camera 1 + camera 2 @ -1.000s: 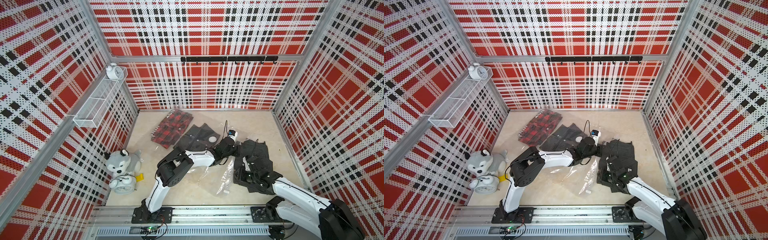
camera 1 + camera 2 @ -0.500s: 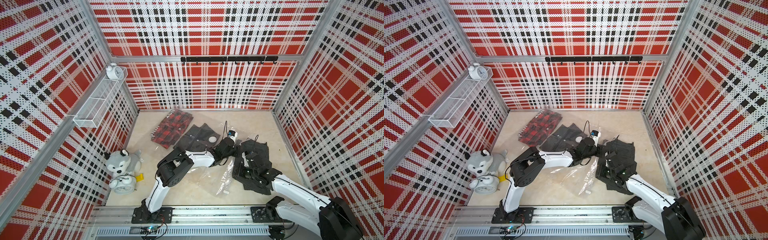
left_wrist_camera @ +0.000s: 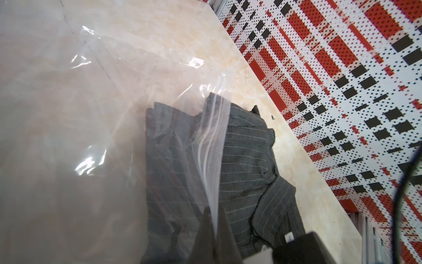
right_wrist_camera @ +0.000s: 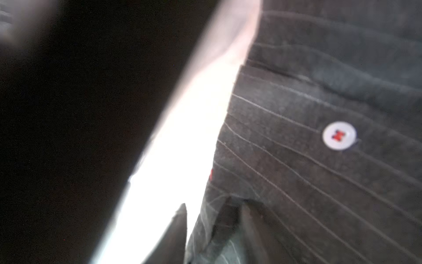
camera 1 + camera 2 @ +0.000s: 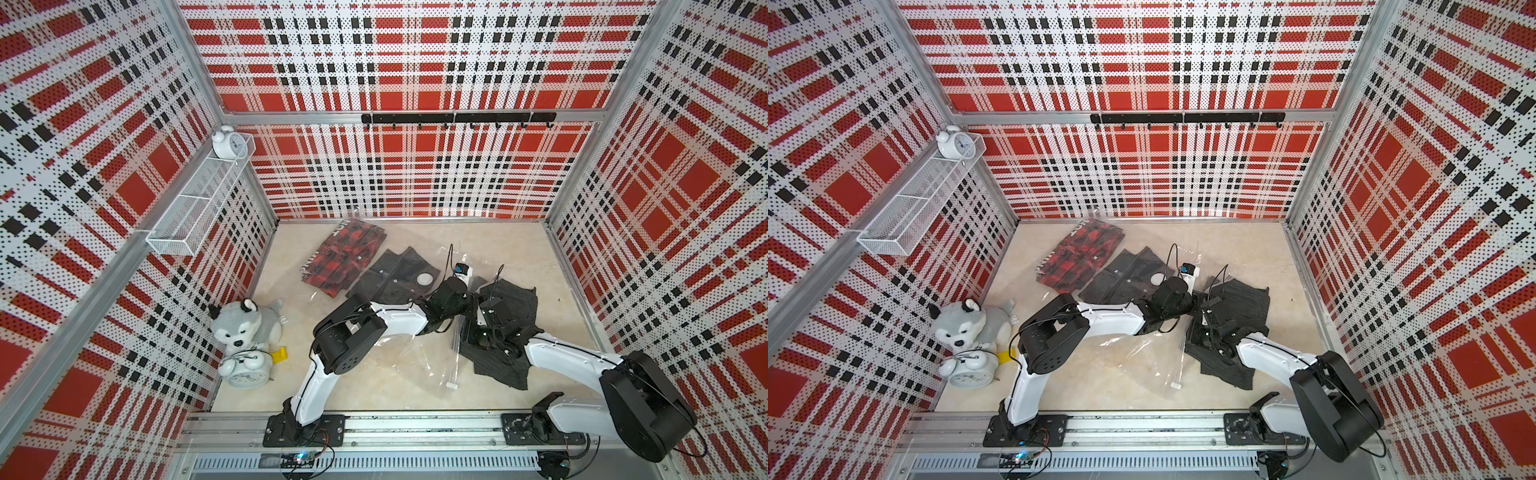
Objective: Place the folded shirt into the vacuum bag
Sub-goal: Place the shirt in the vacuum bag.
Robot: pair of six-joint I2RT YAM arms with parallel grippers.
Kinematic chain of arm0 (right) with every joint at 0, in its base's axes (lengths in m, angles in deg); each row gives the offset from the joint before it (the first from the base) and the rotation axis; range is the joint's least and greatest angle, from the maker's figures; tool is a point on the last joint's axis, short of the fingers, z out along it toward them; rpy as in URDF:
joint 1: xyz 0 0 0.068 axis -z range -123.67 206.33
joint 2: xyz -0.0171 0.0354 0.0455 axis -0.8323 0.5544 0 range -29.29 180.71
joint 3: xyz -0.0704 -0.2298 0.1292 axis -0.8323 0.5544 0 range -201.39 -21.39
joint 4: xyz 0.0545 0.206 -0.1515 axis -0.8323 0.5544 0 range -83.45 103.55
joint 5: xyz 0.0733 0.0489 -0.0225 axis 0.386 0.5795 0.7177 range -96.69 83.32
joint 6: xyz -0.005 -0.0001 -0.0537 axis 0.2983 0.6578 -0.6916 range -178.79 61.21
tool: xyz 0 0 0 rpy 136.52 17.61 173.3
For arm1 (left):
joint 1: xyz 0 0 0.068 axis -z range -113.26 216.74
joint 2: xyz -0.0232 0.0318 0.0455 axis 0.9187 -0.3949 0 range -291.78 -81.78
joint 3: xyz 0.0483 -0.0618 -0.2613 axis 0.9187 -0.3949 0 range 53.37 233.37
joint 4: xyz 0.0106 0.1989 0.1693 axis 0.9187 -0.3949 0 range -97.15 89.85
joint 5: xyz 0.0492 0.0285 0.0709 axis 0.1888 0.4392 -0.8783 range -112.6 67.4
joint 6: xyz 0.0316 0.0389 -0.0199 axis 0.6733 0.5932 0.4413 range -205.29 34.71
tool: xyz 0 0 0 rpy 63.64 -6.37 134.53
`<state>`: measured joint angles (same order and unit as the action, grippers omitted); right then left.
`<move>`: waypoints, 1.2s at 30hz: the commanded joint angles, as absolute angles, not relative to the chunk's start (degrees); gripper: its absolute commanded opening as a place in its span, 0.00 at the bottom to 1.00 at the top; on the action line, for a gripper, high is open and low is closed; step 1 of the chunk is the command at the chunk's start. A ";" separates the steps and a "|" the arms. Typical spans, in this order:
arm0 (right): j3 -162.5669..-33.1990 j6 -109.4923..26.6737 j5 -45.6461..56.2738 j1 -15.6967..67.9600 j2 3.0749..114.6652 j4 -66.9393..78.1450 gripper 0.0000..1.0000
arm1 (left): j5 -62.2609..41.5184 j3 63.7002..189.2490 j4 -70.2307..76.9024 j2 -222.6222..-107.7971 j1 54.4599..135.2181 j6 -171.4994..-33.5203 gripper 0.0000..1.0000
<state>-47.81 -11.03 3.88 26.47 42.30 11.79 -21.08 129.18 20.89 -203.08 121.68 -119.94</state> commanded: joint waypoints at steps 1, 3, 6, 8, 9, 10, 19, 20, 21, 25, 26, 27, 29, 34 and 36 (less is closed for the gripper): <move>-47.33 -11.49 0.04 26.40 35.77 16.19 0.61 | -20.60 130.41 23.67 -201.59 121.49 -120.71 0.00; -47.31 -11.84 -1.78 27.58 31.77 19.82 0.71 | -19.84 132.13 23.67 -202.75 121.16 -120.73 0.00; -47.10 -13.00 -2.19 31.83 26.02 23.60 0.79 | -19.08 134.79 23.59 -204.39 120.98 -120.57 0.00; -47.29 -14.40 -2.12 36.13 23.12 25.49 0.81 | -18.59 136.13 23.54 -205.20 120.87 -120.53 0.00; -47.87 -15.21 -1.98 38.68 22.18 26.33 0.81 | -18.43 136.67 23.43 -205.64 120.79 -120.47 0.00; -48.26 -16.02 -1.86 40.86 21.49 26.73 0.82 | -18.23 137.21 23.36 -205.99 120.72 -120.47 0.00; -50.80 -19.60 4.72 65.92 29.85 15.18 0.84 | -16.46 139.12 23.14 -208.99 120.85 -120.72 0.00; -51.43 -19.55 4.97 67.36 32.43 13.65 0.84 | -16.29 139.24 23.15 -209.28 120.81 -120.71 0.00; -52.15 -19.66 5.24 68.32 35.36 12.14 0.84 | -16.27 139.23 23.06 -209.52 120.87 -120.69 0.00; -54.02 -19.94 6.67 71.27 44.67 7.87 0.82 | -16.35 138.95 22.98 -209.51 120.39 -120.62 0.00; -54.13 -20.00 6.84 71.91 46.43 6.71 0.82 | -16.25 139.00 22.97 -209.57 120.19 -120.70 0.00; -54.25 -20.24 7.01 72.30 47.82 5.76 0.82 | -16.04 139.14 22.97 -209.66 120.03 -120.75 0.00; -54.98 -21.33 7.52 72.98 51.27 5.07 0.81 | -15.45 139.51 22.97 -209.97 119.71 -120.81 0.00; -56.61 -24.83 9.69 74.00 56.12 4.79 0.78 | -14.50 140.19 22.66 -210.43 119.30 -120.71 0.00; -57.39 -26.35 12.37 74.02 57.97 5.43 0.72 | -14.13 140.35 22.62 -210.70 119.27 -120.71 0.00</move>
